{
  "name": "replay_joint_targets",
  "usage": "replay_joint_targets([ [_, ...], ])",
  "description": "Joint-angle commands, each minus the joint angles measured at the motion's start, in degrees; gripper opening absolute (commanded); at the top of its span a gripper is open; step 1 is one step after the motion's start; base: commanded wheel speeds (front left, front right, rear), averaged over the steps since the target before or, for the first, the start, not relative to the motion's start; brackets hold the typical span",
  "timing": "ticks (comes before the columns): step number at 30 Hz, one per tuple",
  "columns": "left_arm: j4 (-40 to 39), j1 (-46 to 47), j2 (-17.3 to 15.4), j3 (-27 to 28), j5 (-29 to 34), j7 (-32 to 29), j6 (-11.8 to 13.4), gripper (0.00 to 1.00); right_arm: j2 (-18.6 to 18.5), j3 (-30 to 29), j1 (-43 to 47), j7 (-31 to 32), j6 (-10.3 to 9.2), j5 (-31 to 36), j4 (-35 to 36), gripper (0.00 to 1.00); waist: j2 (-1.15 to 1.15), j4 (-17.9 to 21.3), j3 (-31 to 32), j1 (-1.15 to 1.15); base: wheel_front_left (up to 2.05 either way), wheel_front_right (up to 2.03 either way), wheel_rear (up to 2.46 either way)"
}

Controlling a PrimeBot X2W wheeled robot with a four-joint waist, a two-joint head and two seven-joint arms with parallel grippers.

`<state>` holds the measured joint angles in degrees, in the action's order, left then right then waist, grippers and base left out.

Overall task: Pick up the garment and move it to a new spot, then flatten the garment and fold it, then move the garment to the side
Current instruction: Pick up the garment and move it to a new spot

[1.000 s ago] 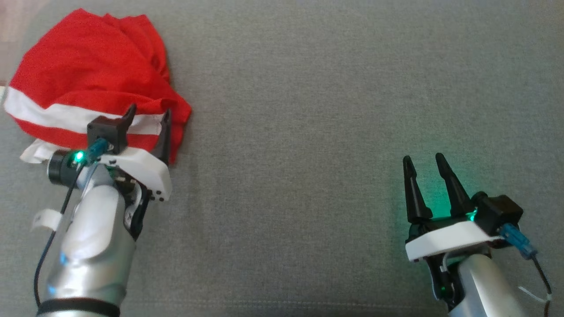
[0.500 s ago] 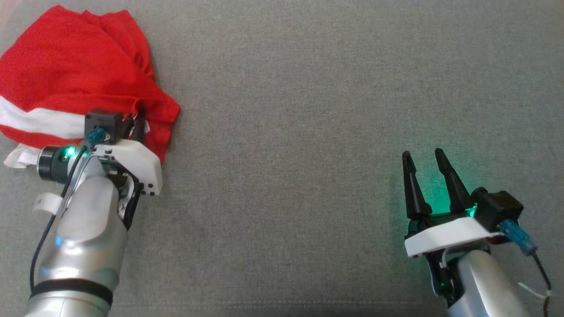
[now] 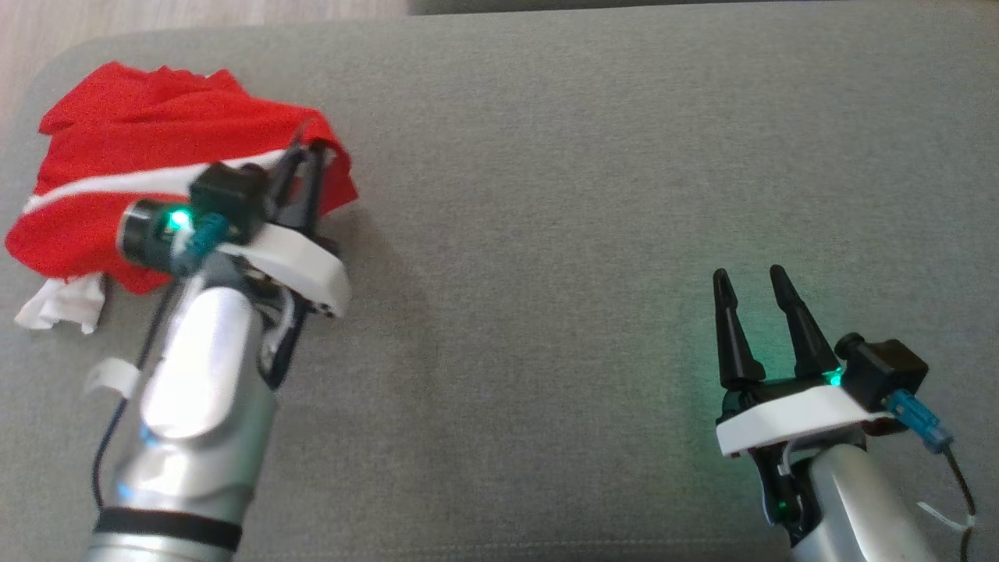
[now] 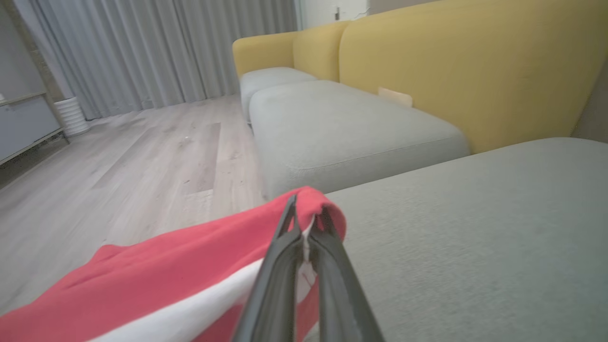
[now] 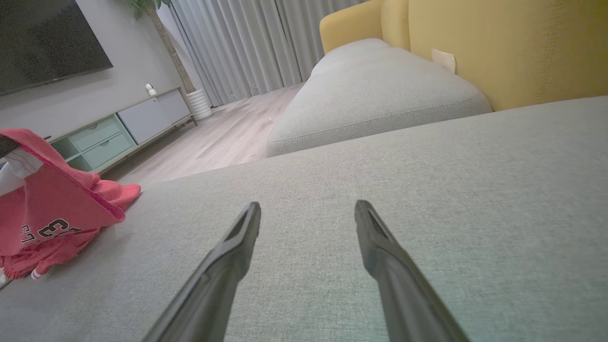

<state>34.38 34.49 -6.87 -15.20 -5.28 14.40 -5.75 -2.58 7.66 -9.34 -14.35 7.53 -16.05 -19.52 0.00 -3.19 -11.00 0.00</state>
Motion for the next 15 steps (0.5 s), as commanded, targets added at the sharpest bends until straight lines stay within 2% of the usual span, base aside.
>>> replay_joint_targets([
  [1, -3.7, 0.8, -0.9, 0.6, -0.3, 0.6, -0.3, 0.0, -0.3, 1.5, -0.8, -0.6, -0.04, -0.4, 1.5, 1.0, 0.0, 0.9, 0.6, 0.0, 0.0, 0.0, 0.0],
  [7, -9.0, 0.2, 1.4, -3.3, -0.8, 0.5, -0.8, 0.0, -0.3, 1.8, -0.5, -0.6, -0.04, -1.0, 1.7, 1.0, 0.0, 3.6, 1.2, 0.0, 0.0, 0.0, 0.0],
  [15, -12.2, 2.5, 3.5, -8.8, -2.3, -1.3, -0.7, 0.0, -0.3, 3.0, -0.7, -0.6, -0.04, -2.0, 1.9, 1.0, 0.0, 8.2, 1.2, 0.0, 0.0, 0.0, 0.0],
])
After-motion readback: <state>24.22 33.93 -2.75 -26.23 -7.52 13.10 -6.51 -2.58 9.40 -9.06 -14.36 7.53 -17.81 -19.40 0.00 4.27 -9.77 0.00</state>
